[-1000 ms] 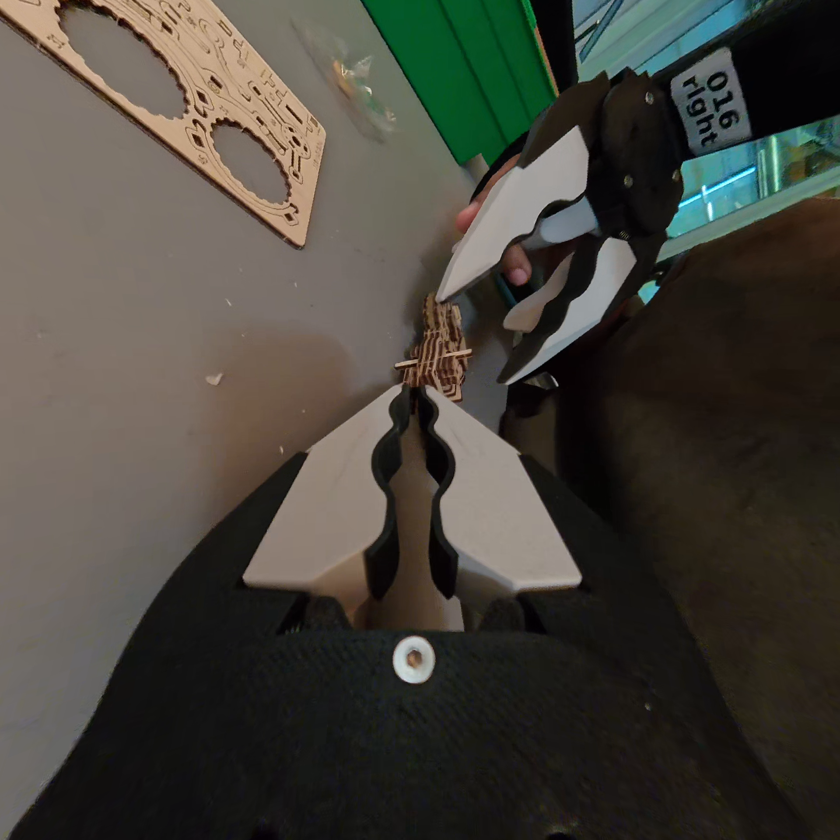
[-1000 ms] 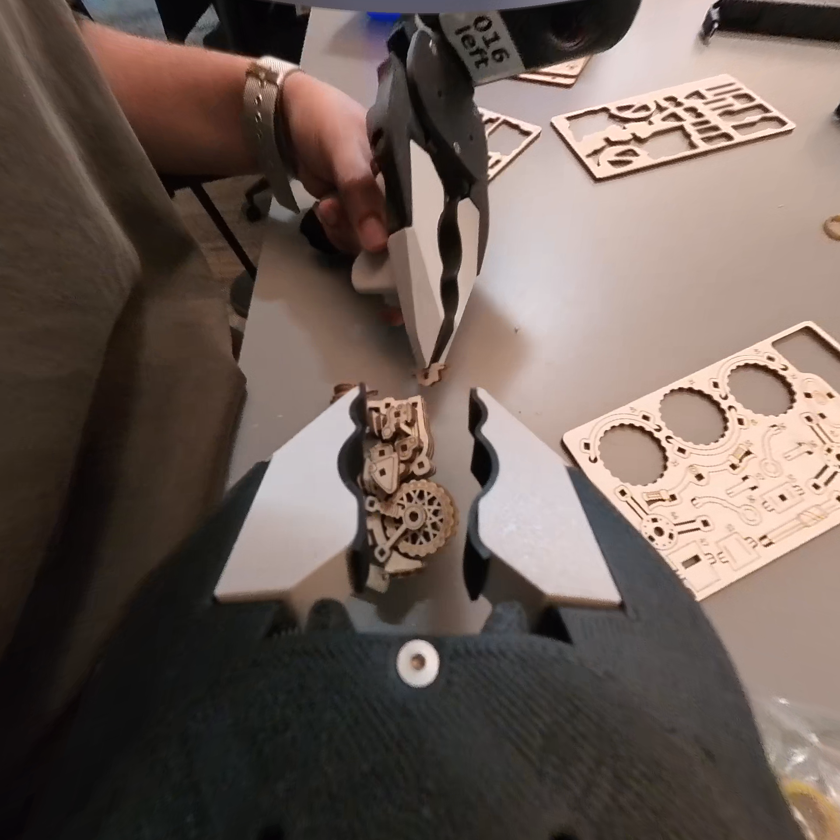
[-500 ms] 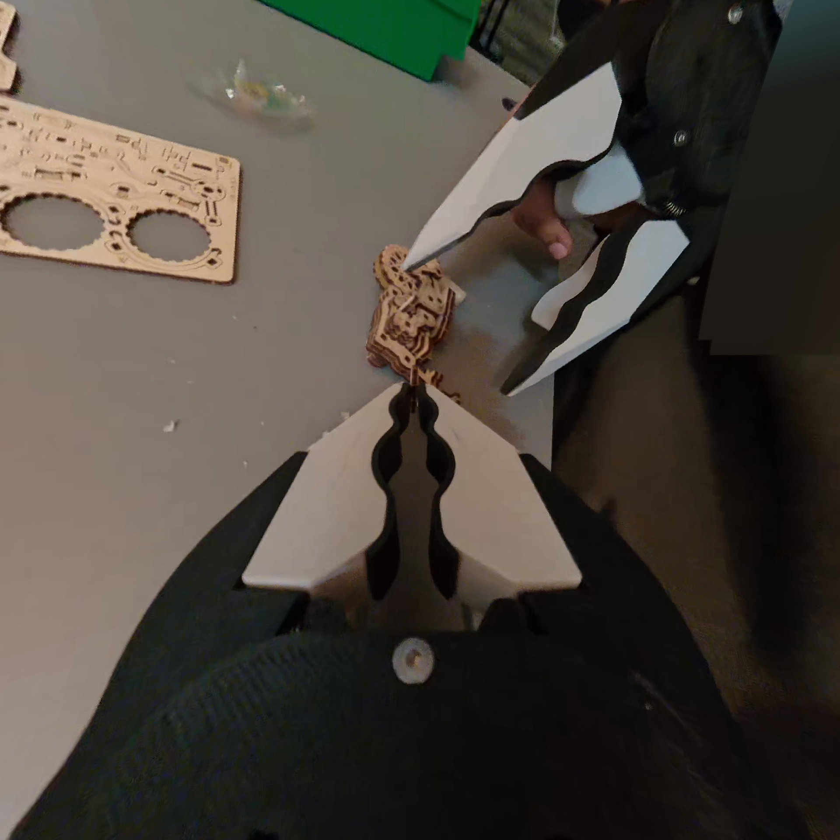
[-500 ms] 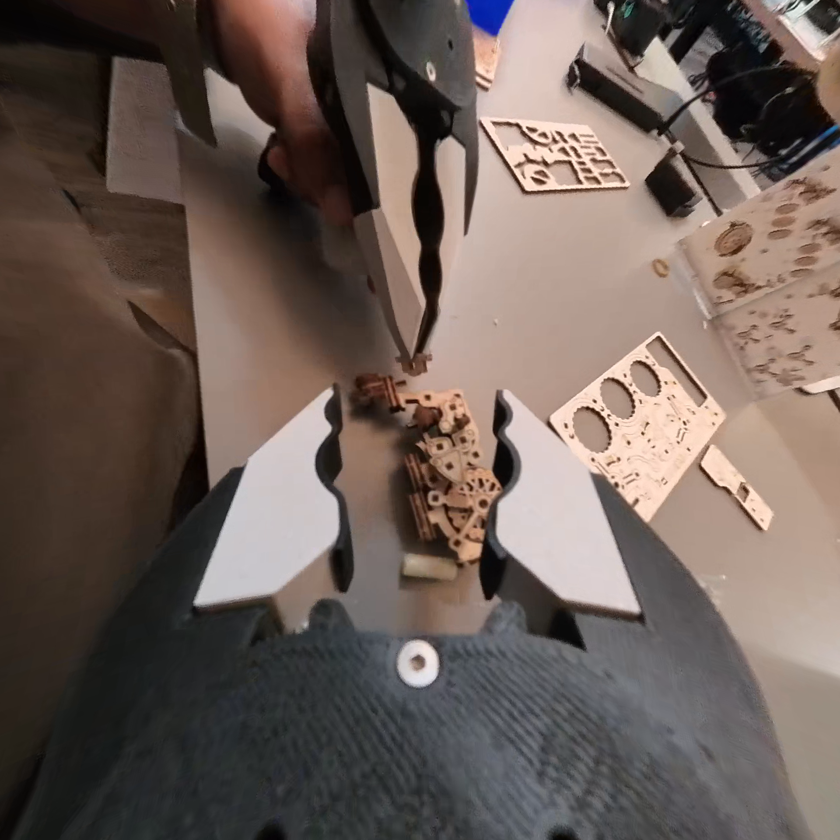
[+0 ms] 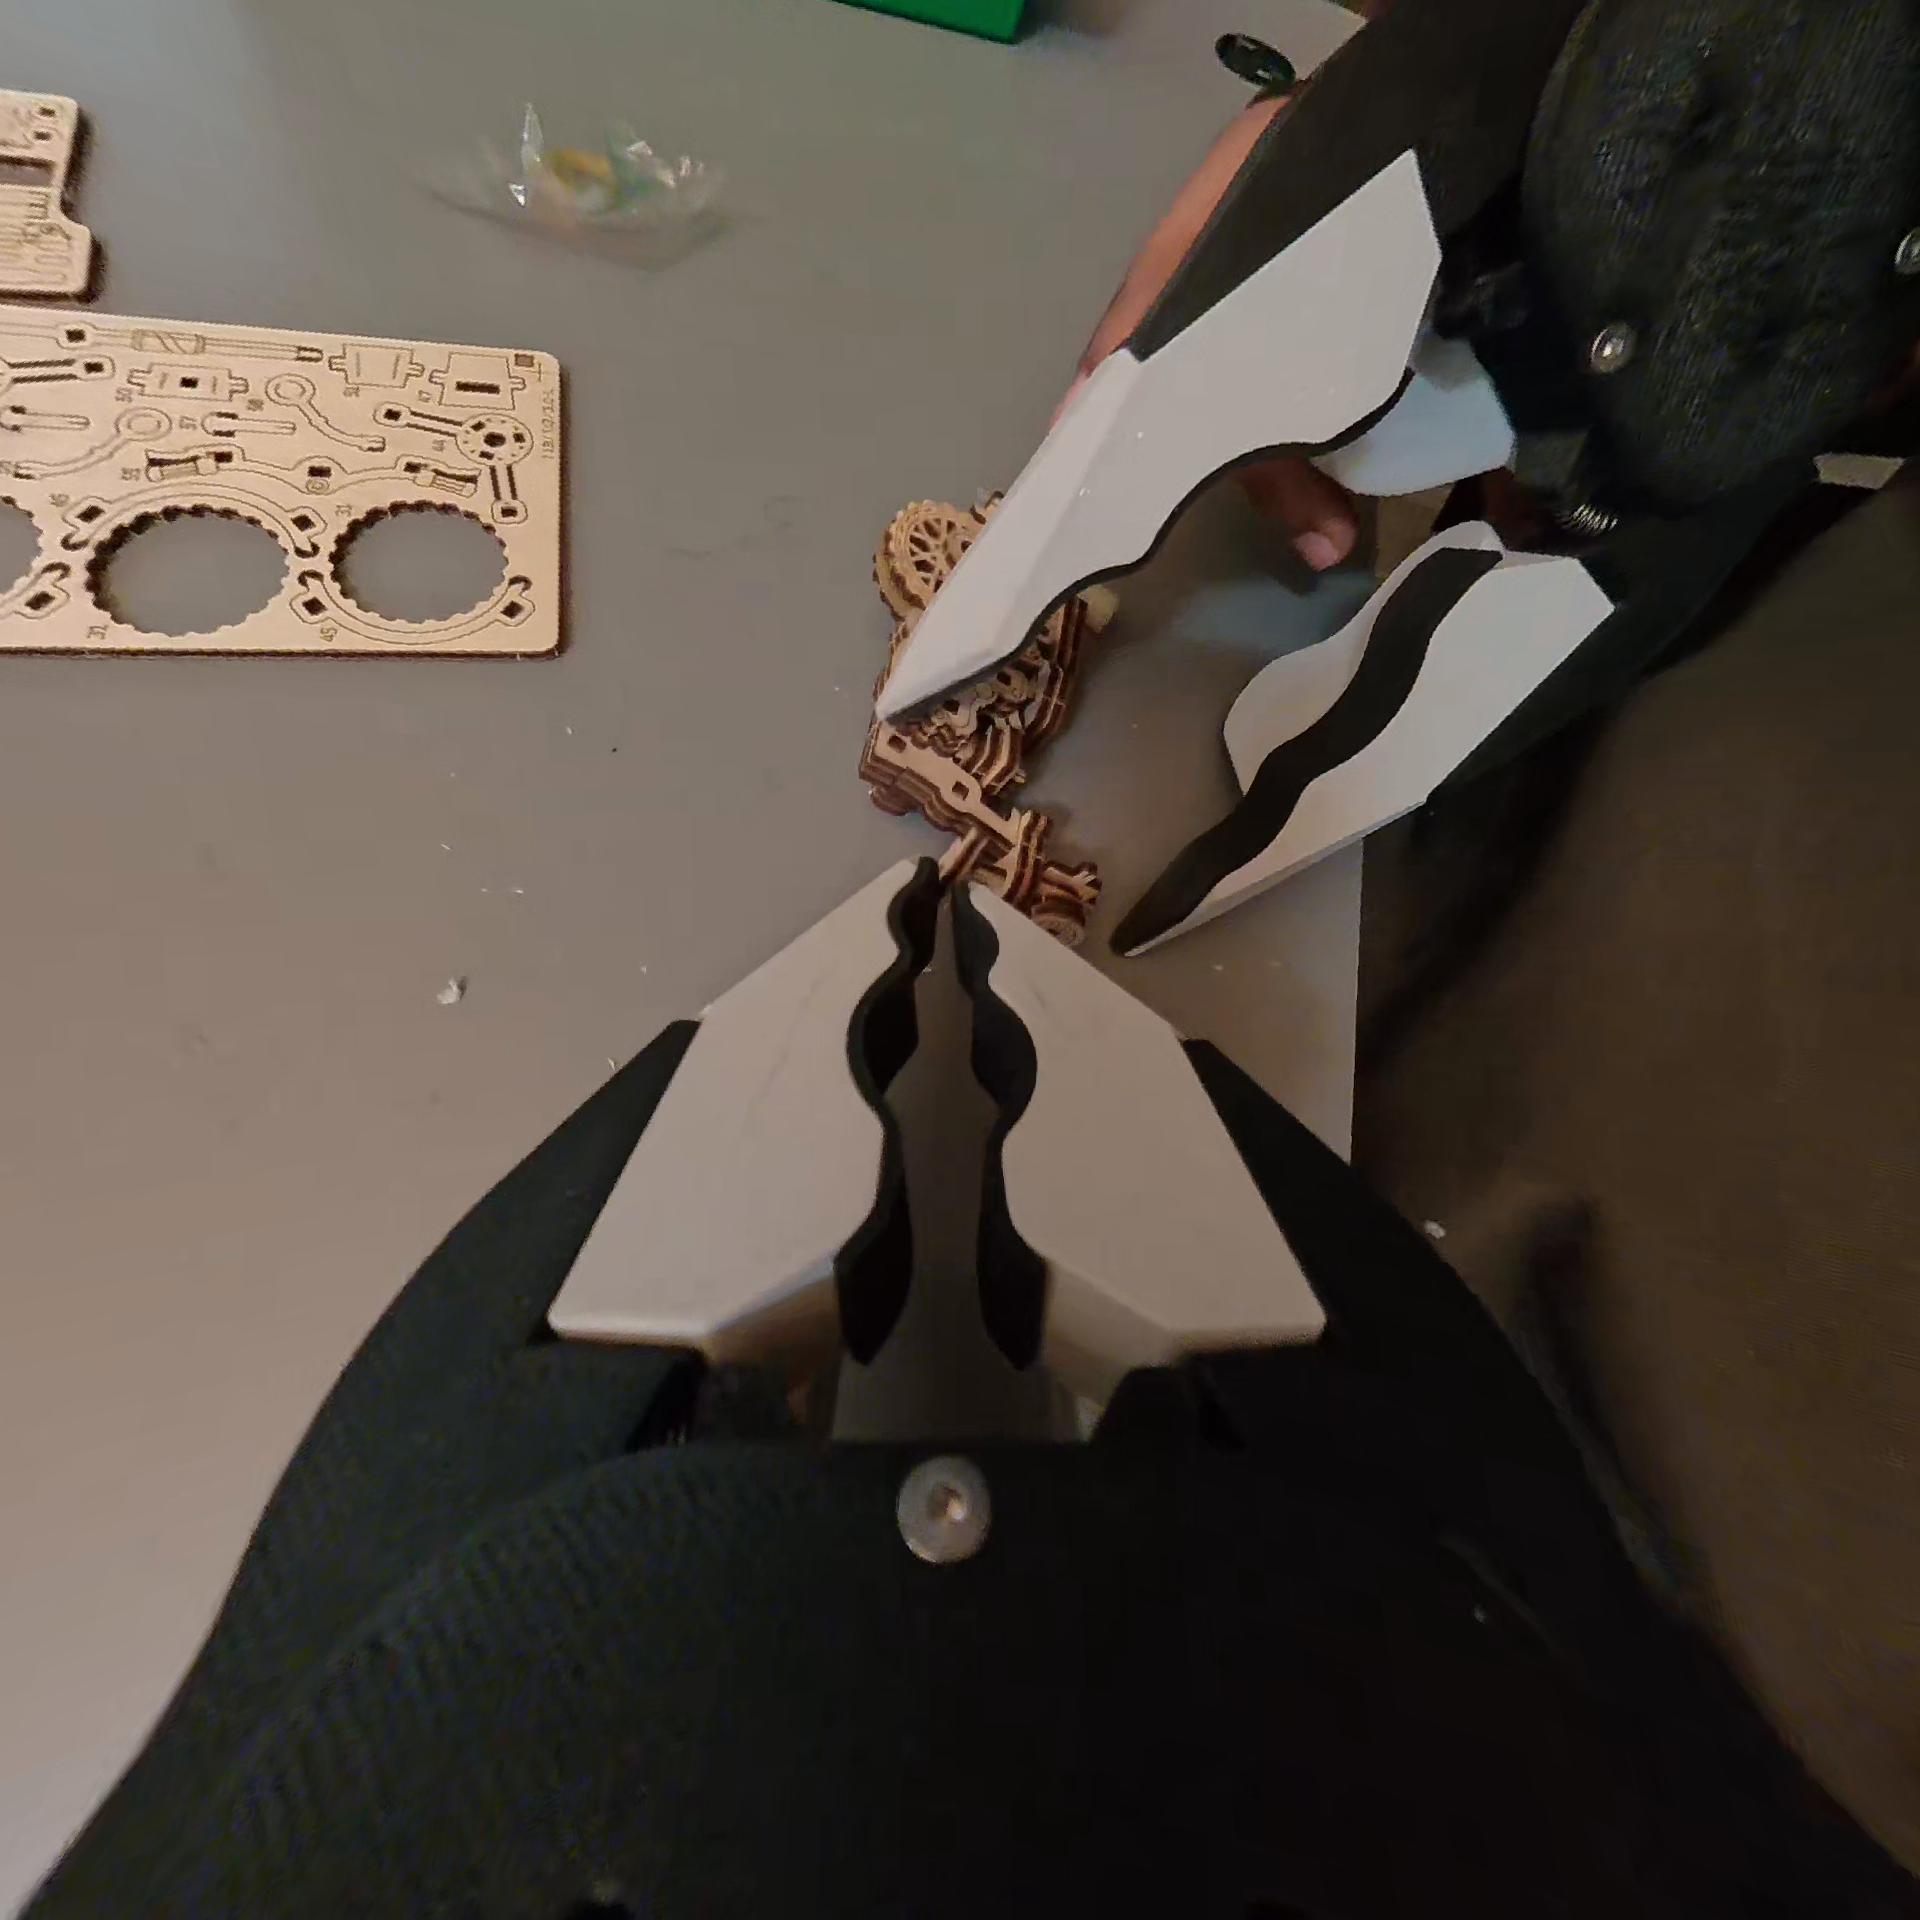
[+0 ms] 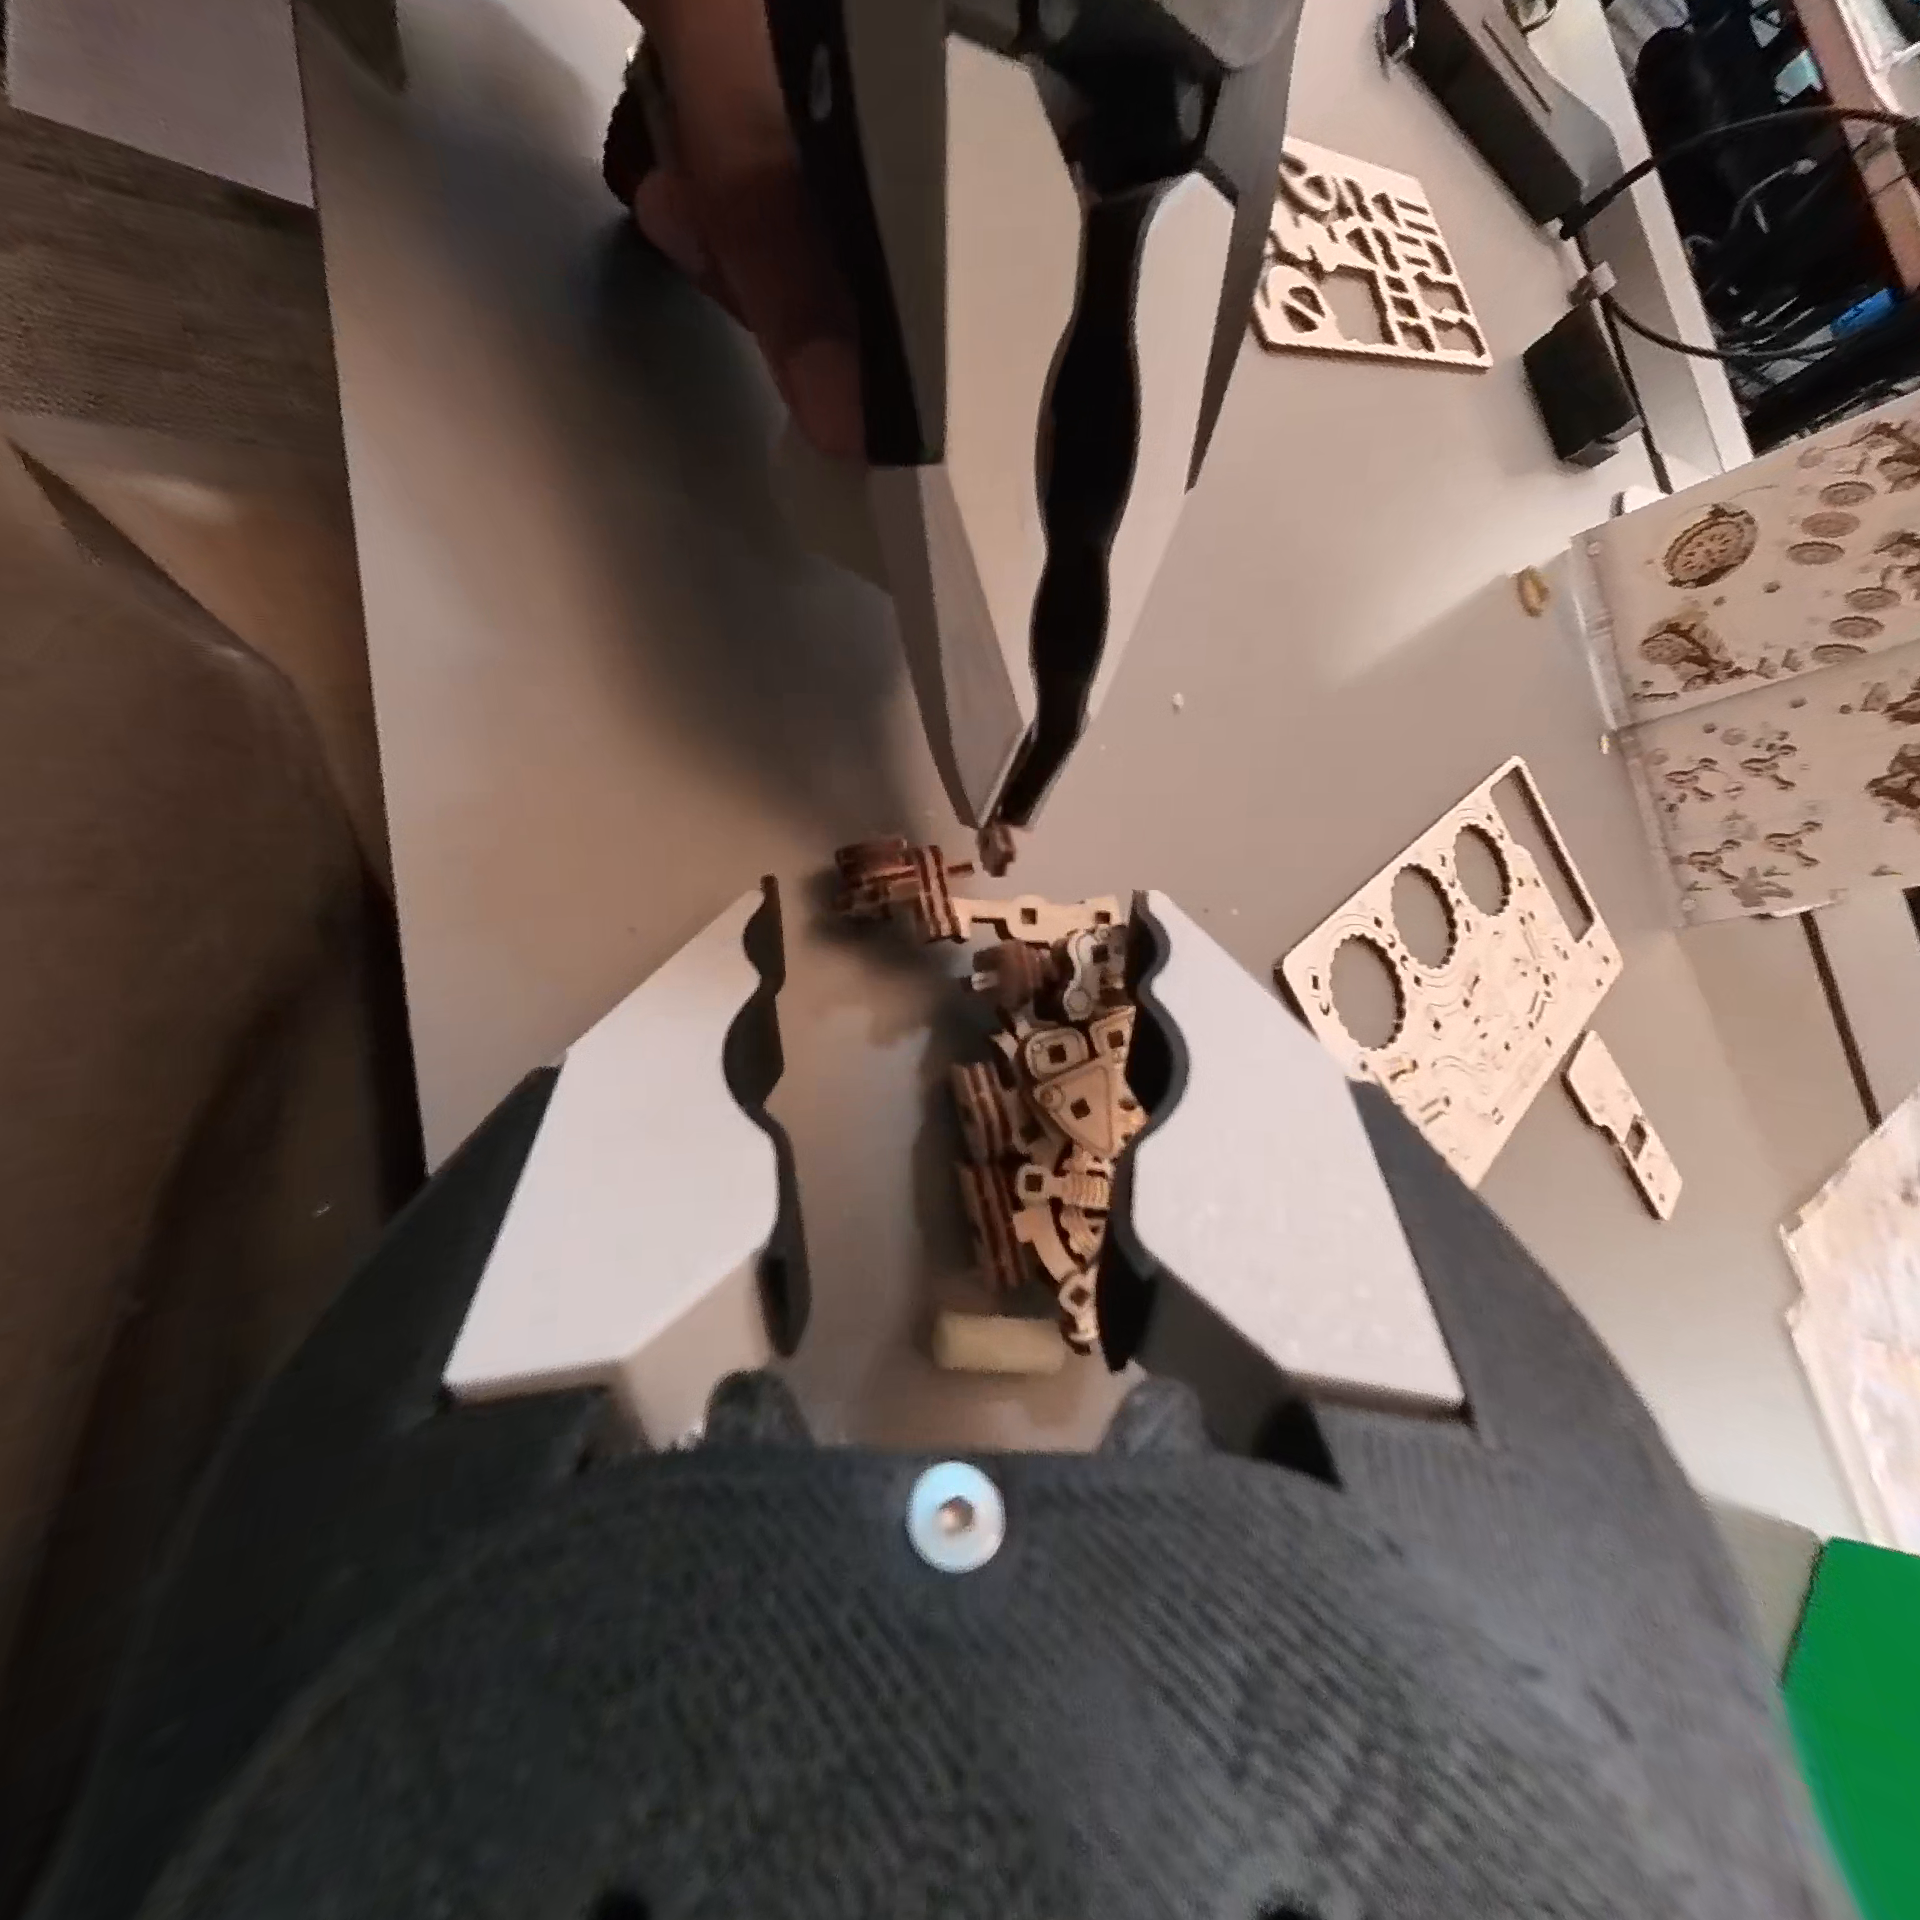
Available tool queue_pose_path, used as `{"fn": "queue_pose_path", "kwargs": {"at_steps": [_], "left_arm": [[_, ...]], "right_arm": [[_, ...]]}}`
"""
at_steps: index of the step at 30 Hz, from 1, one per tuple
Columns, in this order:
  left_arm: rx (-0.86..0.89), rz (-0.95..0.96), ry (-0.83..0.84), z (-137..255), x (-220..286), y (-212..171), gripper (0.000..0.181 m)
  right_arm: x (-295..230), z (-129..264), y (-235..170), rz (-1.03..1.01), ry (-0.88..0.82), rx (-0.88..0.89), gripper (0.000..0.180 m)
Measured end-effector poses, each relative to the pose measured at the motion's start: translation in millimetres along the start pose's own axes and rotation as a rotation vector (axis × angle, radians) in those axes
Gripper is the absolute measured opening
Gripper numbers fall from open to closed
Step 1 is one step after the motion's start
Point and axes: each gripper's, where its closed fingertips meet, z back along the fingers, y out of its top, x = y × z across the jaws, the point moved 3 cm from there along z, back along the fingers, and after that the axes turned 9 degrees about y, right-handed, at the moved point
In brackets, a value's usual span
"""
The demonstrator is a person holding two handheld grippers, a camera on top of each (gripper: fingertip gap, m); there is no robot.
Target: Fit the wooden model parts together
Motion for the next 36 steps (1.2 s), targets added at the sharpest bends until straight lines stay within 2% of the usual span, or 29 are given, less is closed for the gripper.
{"fn": "queue_pose_path", "kwargs": {"at_steps": [8, 15, 22, 29, 36], "left_arm": [[0.018, 0.145, -0.039, 2.2, -11.9, 2.5, 0.0], [0.14, 0.248, -0.077, 11.8, -17.7, 14.0, 0.0], [0.409, 0.494, -0.314, 33.8, -4.8, 52.1, 0.0], [0.447, 0.633, -0.546, 41.0, 10.2, 59.7, 0.0], [0.422, 0.655, -0.626, 36.5, 27.1, 62.1, 0.0]], "right_arm": [[6.2, 4.3, 0.1, -0.068, 0.004, 0.043, 0.063], [15.3, 29.0, 6.5, -0.19, -0.011, 0.177, 0.054], [24.5, 41.4, 20.1, -0.272, 0.036, 0.341, 0.034], [34.7, 71.4, 28.5, -0.353, 0.16, 0.629, 0.022], [28.5, 73.3, 34.2, -0.285, 0.195, 0.65, 0.012]]}}
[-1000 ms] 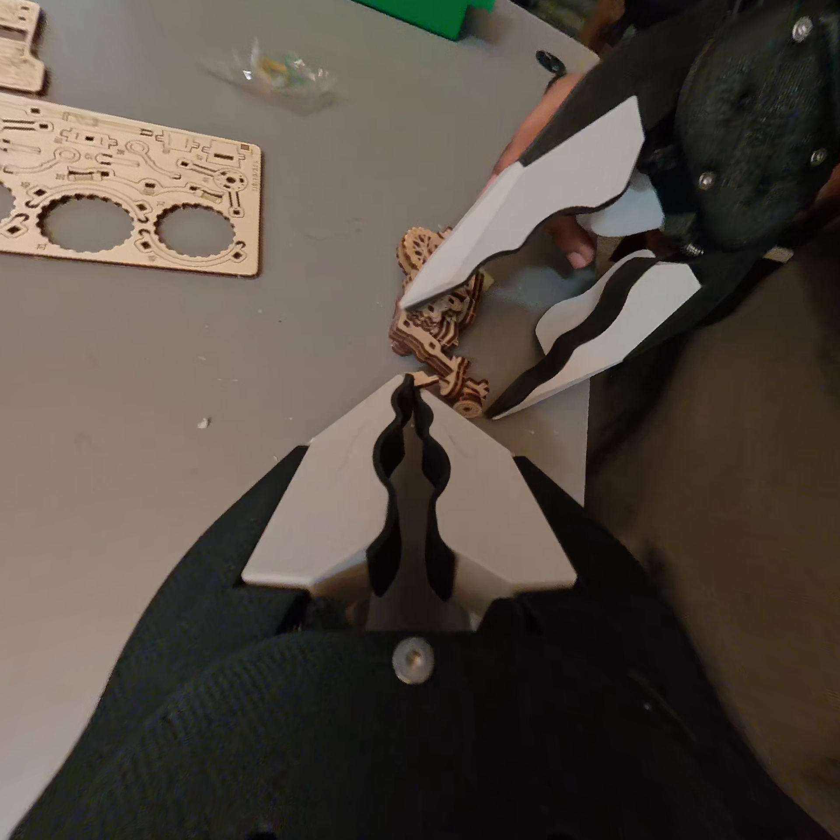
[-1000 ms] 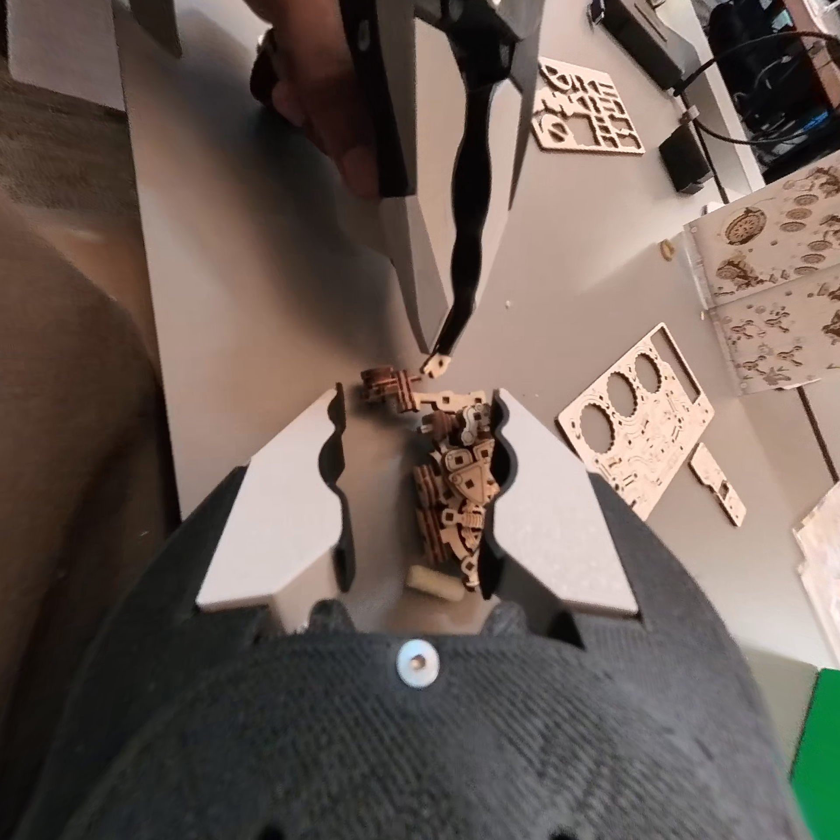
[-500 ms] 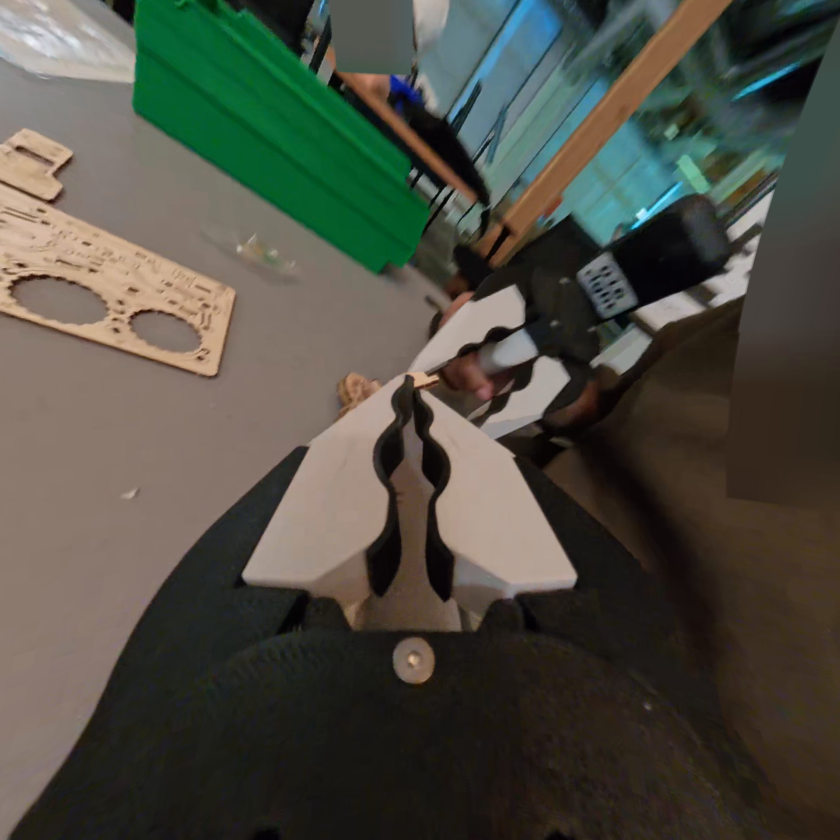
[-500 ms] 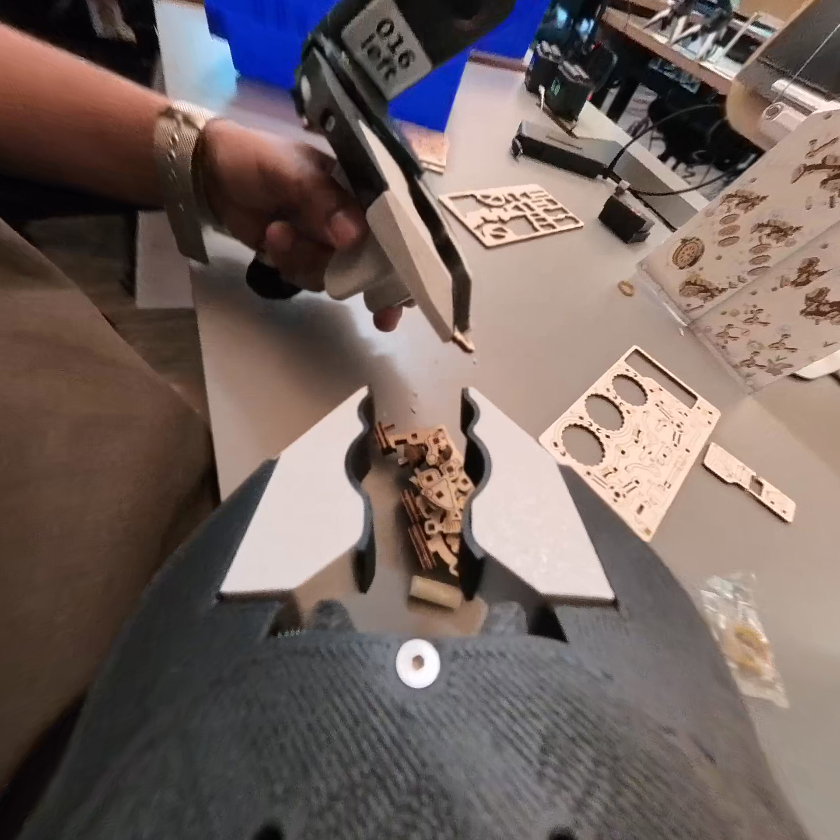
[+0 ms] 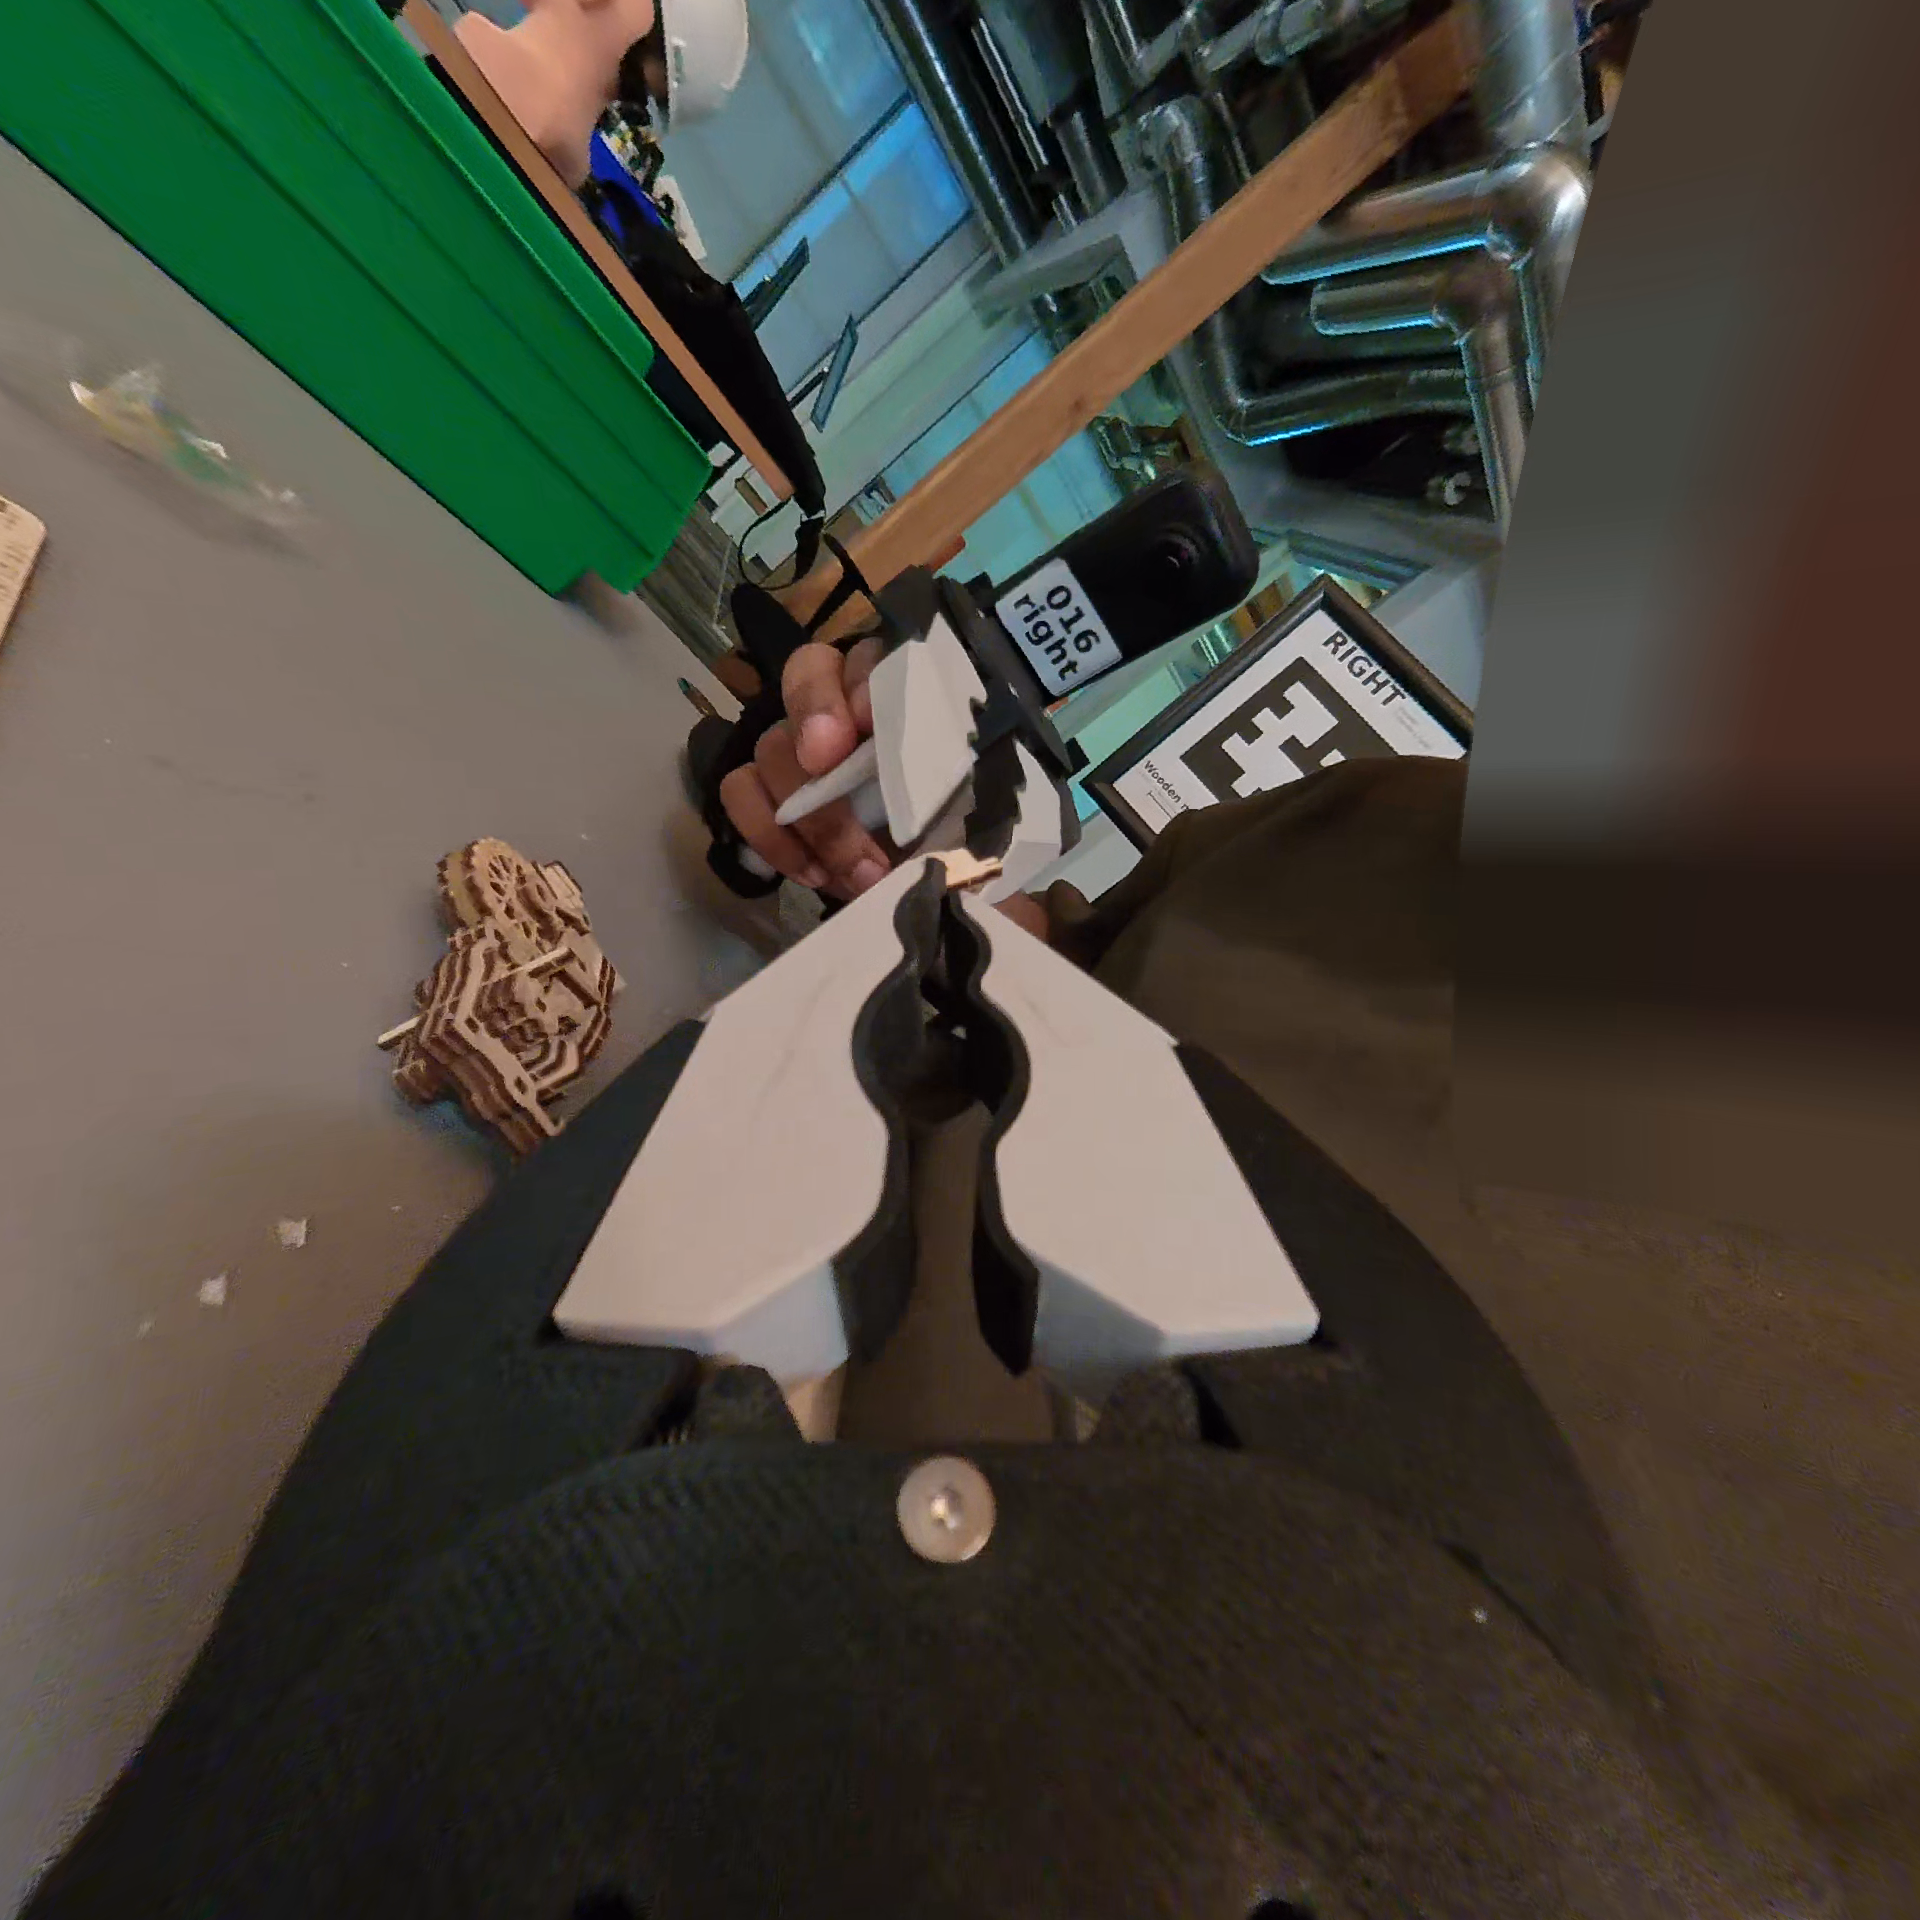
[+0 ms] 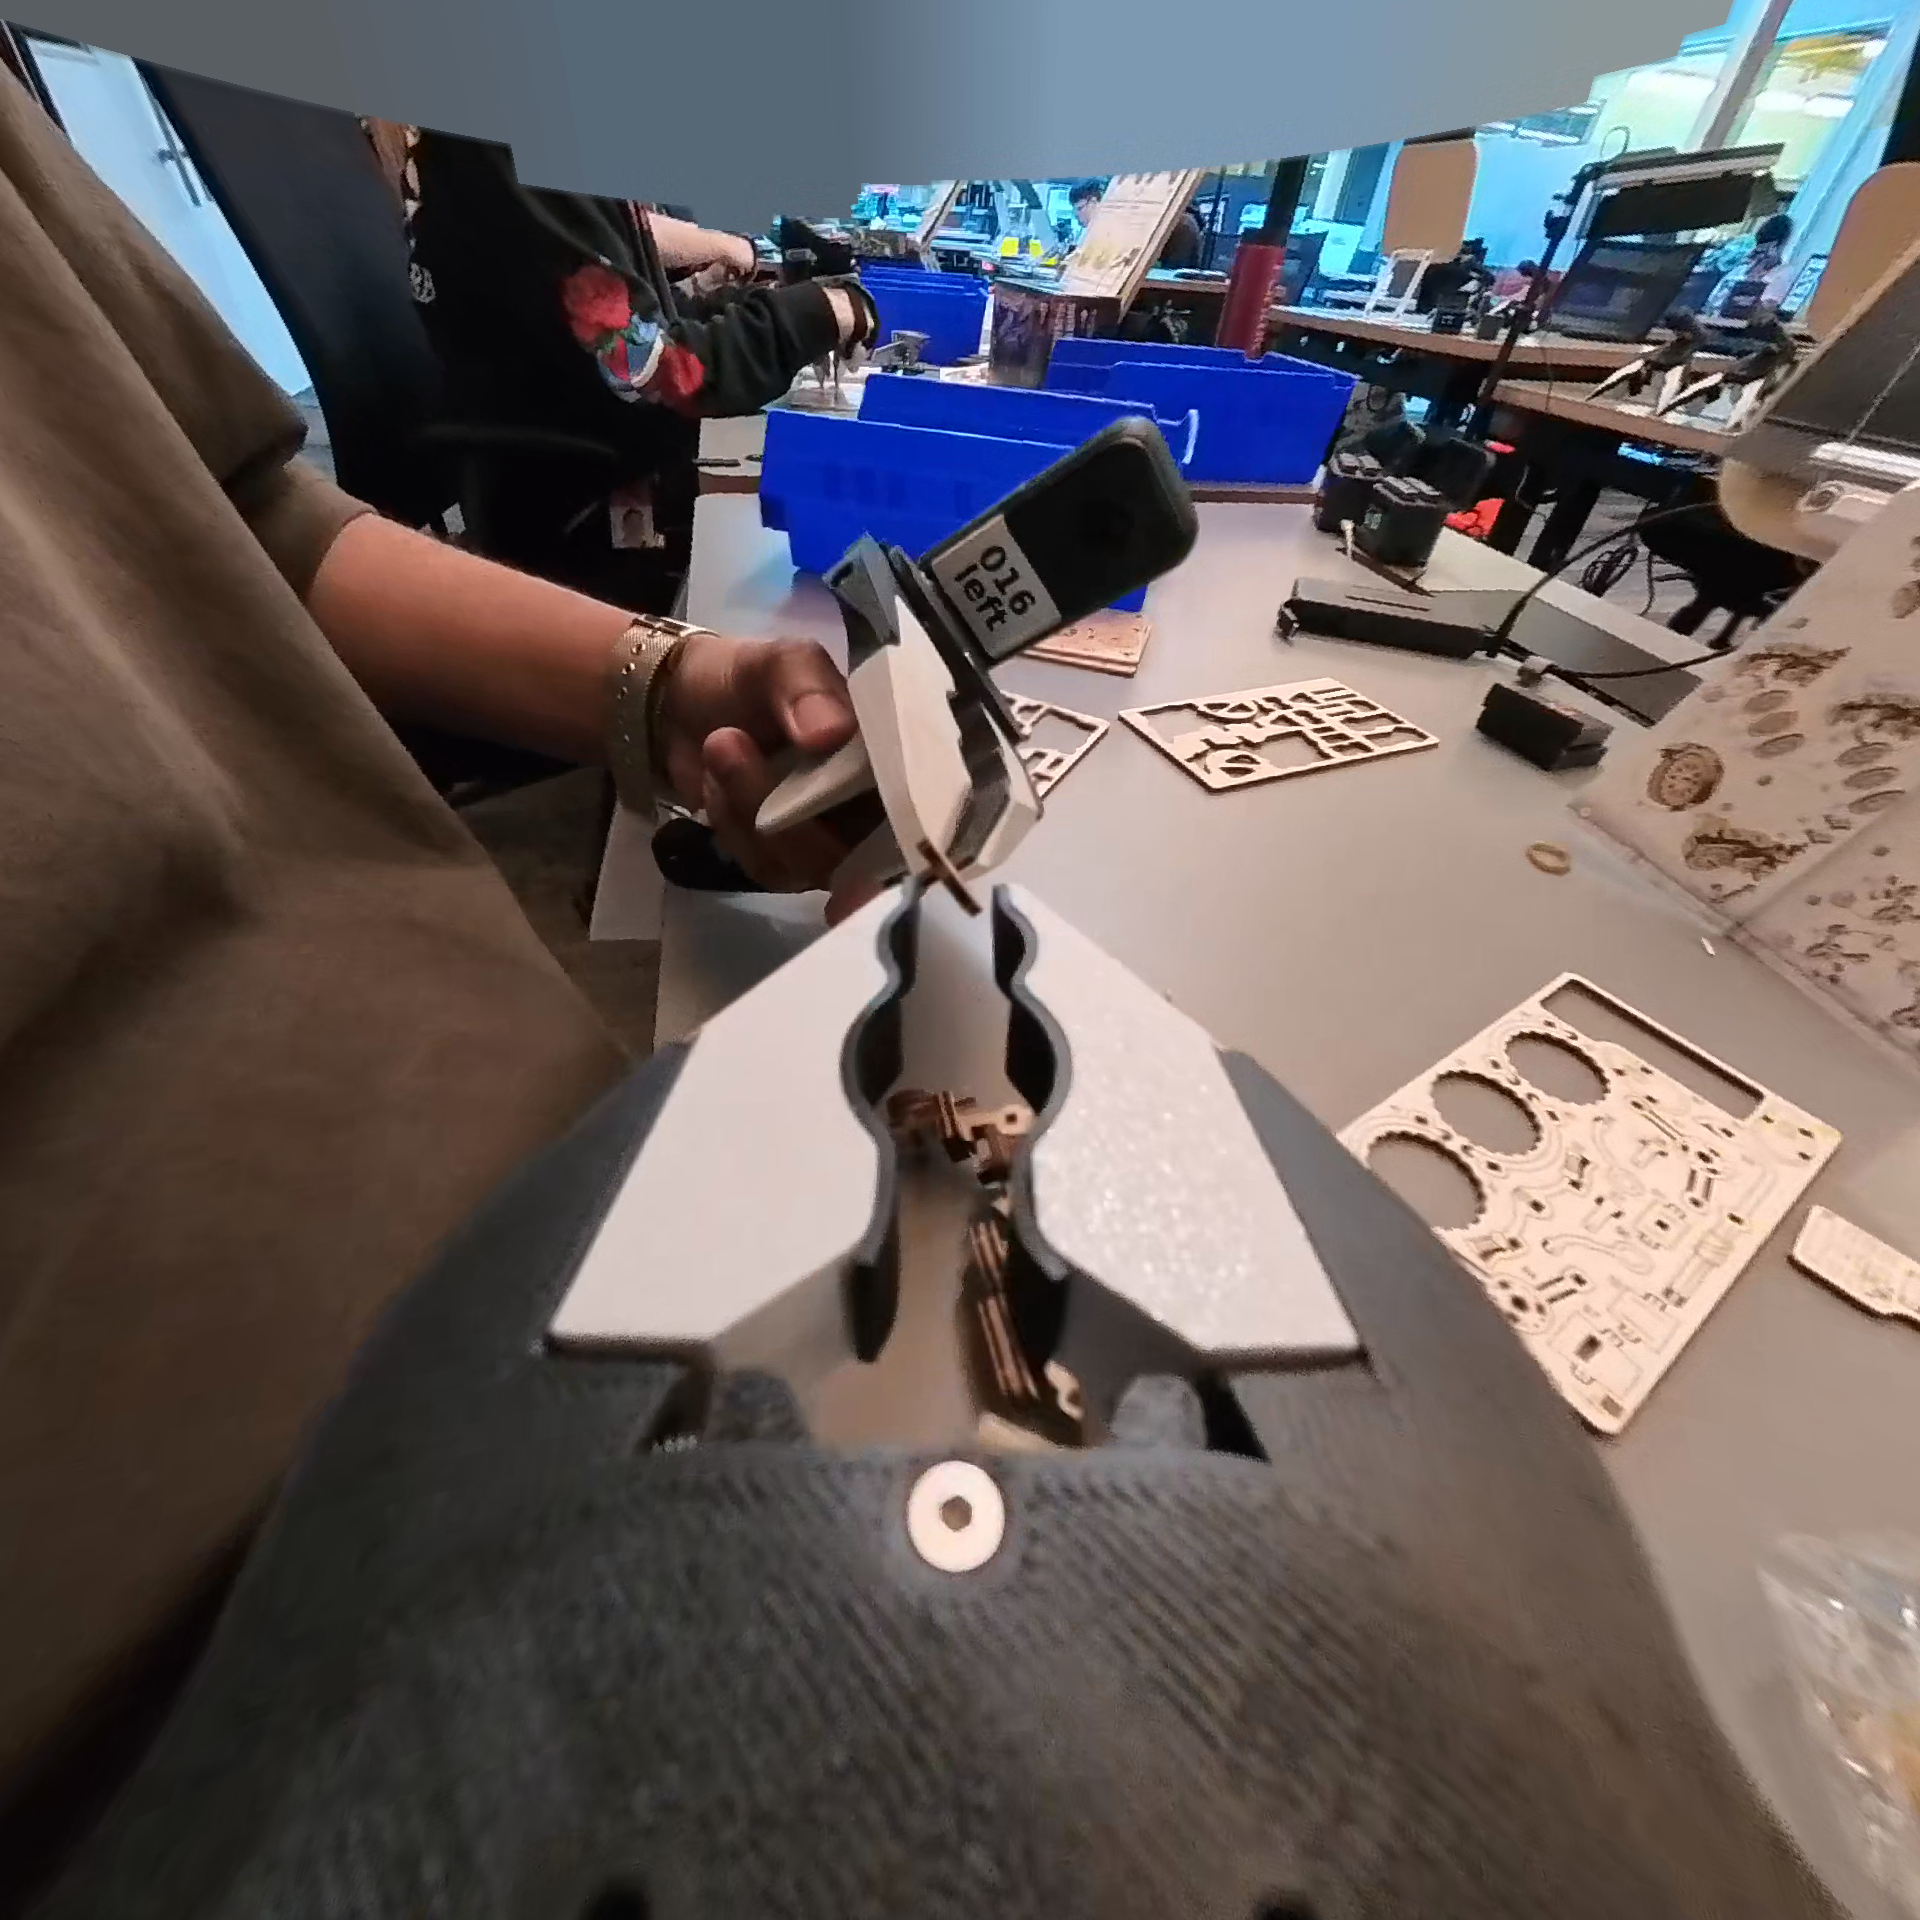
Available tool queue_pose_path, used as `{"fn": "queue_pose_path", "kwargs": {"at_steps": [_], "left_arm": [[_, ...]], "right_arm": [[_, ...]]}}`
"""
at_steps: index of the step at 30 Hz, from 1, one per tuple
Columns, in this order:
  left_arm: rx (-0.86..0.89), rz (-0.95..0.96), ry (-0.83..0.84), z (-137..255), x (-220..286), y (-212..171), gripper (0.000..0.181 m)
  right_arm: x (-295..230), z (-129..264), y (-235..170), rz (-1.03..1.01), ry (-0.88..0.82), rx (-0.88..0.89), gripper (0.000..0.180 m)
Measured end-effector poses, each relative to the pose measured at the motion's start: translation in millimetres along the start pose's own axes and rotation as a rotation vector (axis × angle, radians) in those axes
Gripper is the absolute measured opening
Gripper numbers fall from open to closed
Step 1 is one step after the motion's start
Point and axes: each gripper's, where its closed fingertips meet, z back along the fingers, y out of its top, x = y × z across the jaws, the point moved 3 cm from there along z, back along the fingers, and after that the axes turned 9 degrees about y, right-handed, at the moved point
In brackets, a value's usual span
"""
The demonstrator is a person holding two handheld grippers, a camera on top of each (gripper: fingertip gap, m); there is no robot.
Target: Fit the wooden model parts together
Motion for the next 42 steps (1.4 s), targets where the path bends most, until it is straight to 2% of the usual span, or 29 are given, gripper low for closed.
{"fn": "queue_pose_path", "kwargs": {"at_steps": [6, 14, 18, 22, 25, 31, 42], "left_arm": [[0.0, 0.0, 0.015, 0.8, -1.6, -0.6, 0.0], [-0.036, -0.264, 0.207, 2.7, -9.3, -5.3, 0.013], [-0.066, -0.34, 0.202, -4.4, -3.8, -11.4, 0.014], [-0.074, -0.571, 0.295, -6.9, -0.9, -16.0, 0.032], [-0.085, -0.737, 0.353, -10.3, 2.2, -22.3, 0.036], [-0.139, -0.862, 0.36, -16.9, 4.1, -35.2, 0.036], [-0.179, -0.916, 0.326, -22.8, 10.2, -47.3, 0.024]], "right_arm": [[-2.1, -2.7, -2.2, -0.014, 0.014, -0.017, 0.001], [8.7, 4.9, -10.1, -0.543, 0.195, 0.118, 0.001], [9.1, 8.7, -10.8, -0.779, 0.322, 0.201, 0.0], [0.4, 6.0, -21.4, -0.97, 0.438, 0.161, 0.001], [-7.2, 2.8, -28.6, -1.078, 0.503, 0.122, 0.001], [-16.5, 1.1, -30.6, -1.199, 0.601, 0.105, 0.0], [-26.2, 0.5, -35.7, -1.312, 0.703, 0.078, 0.001]]}}
